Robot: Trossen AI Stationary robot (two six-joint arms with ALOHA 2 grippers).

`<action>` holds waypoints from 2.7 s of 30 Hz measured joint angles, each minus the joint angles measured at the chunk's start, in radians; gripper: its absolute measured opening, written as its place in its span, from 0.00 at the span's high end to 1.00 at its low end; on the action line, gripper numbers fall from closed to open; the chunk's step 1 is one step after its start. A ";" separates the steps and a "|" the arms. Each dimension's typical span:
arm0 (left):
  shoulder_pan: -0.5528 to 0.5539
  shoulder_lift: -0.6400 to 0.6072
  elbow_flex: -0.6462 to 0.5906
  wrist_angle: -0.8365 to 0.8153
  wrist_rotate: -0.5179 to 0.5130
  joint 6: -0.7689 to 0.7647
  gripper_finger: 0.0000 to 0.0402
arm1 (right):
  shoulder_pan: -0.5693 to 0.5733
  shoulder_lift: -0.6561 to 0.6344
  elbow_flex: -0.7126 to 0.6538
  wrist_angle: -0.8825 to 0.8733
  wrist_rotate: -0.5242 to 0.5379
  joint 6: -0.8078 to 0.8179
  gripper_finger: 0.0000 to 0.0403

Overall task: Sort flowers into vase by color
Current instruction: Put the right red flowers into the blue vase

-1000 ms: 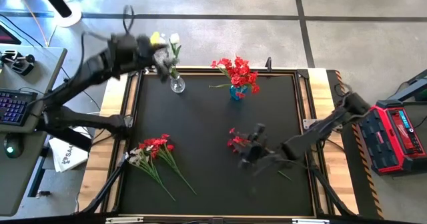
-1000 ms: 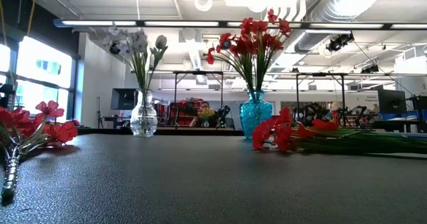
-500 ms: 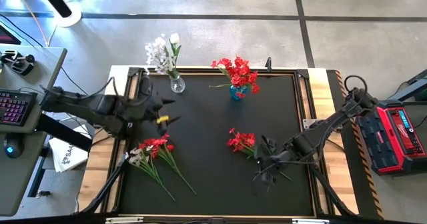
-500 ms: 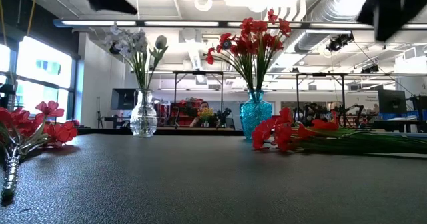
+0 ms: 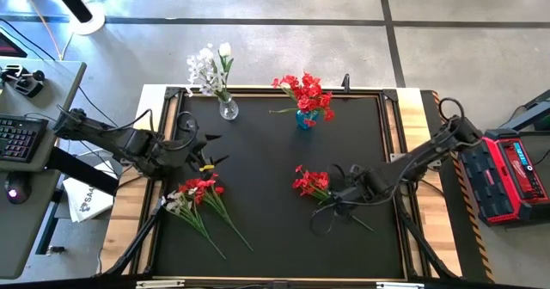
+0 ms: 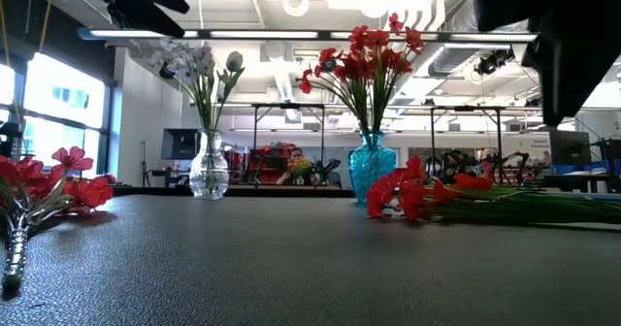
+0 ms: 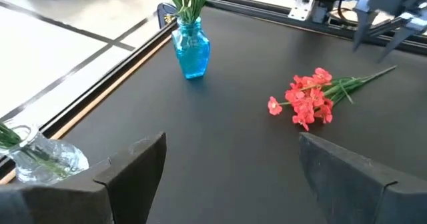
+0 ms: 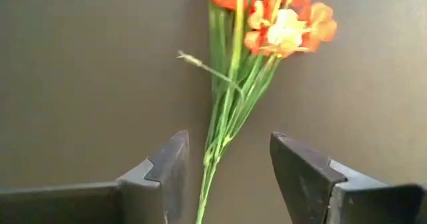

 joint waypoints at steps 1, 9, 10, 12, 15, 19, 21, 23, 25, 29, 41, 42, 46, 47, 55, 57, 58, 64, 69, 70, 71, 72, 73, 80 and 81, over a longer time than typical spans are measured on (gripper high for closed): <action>0.000 0.000 0.000 0.001 0.006 0.000 0.19 | -0.006 0.009 0.000 0.000 -0.006 0.002 0.55; 0.000 0.017 0.000 -0.028 0.011 0.005 0.19 | -0.003 0.105 0.000 0.000 -0.081 0.037 0.42; 0.000 0.020 0.000 -0.025 0.011 0.014 0.19 | -0.003 0.123 0.000 0.000 -0.080 0.022 0.39; 0.000 0.028 0.000 -0.030 0.017 0.016 0.19 | -0.014 0.163 0.000 0.010 -0.081 -0.011 0.35; 0.000 0.041 0.000 -0.026 0.048 0.011 0.19 | -0.027 0.227 0.000 0.054 -0.105 -0.062 0.33; 0.000 0.060 0.000 -0.024 0.064 0.011 0.19 | -0.041 0.290 0.000 0.101 -0.112 -0.133 0.35; 0.000 0.068 0.000 -0.023 0.064 0.011 0.19 | -0.054 0.310 0.000 0.126 -0.127 -0.158 0.39; 0.000 0.075 0.000 -0.022 0.064 0.012 0.19 | -0.070 0.322 0.001 0.135 -0.158 -0.183 0.45; 0.001 0.081 0.000 -0.020 0.063 0.017 0.19 | -0.086 0.330 0.003 0.139 -0.188 -0.209 0.52; 0.002 0.091 0.000 -0.020 0.061 0.021 0.19 | -0.104 0.308 -0.029 0.167 -0.208 -0.257 0.72; 0.002 0.094 0.000 -0.019 0.058 0.039 0.19 | -0.044 -0.082 -0.425 0.773 0.167 -0.117 0.95; 0.002 0.094 0.000 -0.018 0.058 0.039 0.19 | -0.040 -0.104 -0.467 0.911 0.222 -0.155 0.96; 0.002 0.094 0.000 -0.015 0.058 0.029 0.19 | -0.042 -0.125 -0.639 1.524 0.410 -0.459 0.99; 0.002 0.094 0.000 -0.013 0.058 0.029 0.19 | -0.053 -0.113 -0.678 1.681 0.451 -0.554 0.99; 0.002 0.094 0.000 0.011 0.046 0.029 0.19 | -0.259 -0.006 -0.734 2.440 0.267 -1.187 0.99; 0.002 0.096 0.000 0.011 0.030 0.029 0.19 | -0.315 -0.002 -0.694 2.397 0.263 -1.214 0.98; 0.002 0.098 0.000 0.012 0.022 0.029 0.19 | -0.346 -0.001 -0.671 2.379 0.261 -1.218 0.98; 0.002 0.127 0.000 0.032 -0.021 0.030 0.19 | -0.524 -0.001 -0.628 2.470 0.139 -1.284 1.00; 0.002 0.153 0.000 0.034 -0.024 0.030 0.19 | -0.653 0.015 -0.629 2.531 0.158 -1.288 1.00; 0.002 0.159 0.000 0.038 -0.025 0.030 0.19 | -0.674 0.028 -0.618 2.532 0.150 -1.274 1.00; 0.002 0.164 0.000 0.047 -0.032 0.030 0.19 | -0.695 0.044 -0.604 2.533 0.132 -1.265 1.00; 0.002 0.169 0.000 0.053 -0.037 0.031 0.19 | -0.712 0.061 -0.588 2.533 0.121 -1.260 1.00; 0.002 0.174 0.000 0.053 -0.040 0.031 0.19 | -0.726 0.081 -0.569 2.533 0.121 -1.262 1.00; 0.002 0.196 0.000 0.060 -0.042 0.031 0.19 | -0.779 0.190 -0.490 2.535 0.131 -1.302 1.00; 0.002 0.196 0.000 0.058 -0.042 0.031 0.19 | -0.780 0.198 -0.491 2.532 0.143 -1.306 1.00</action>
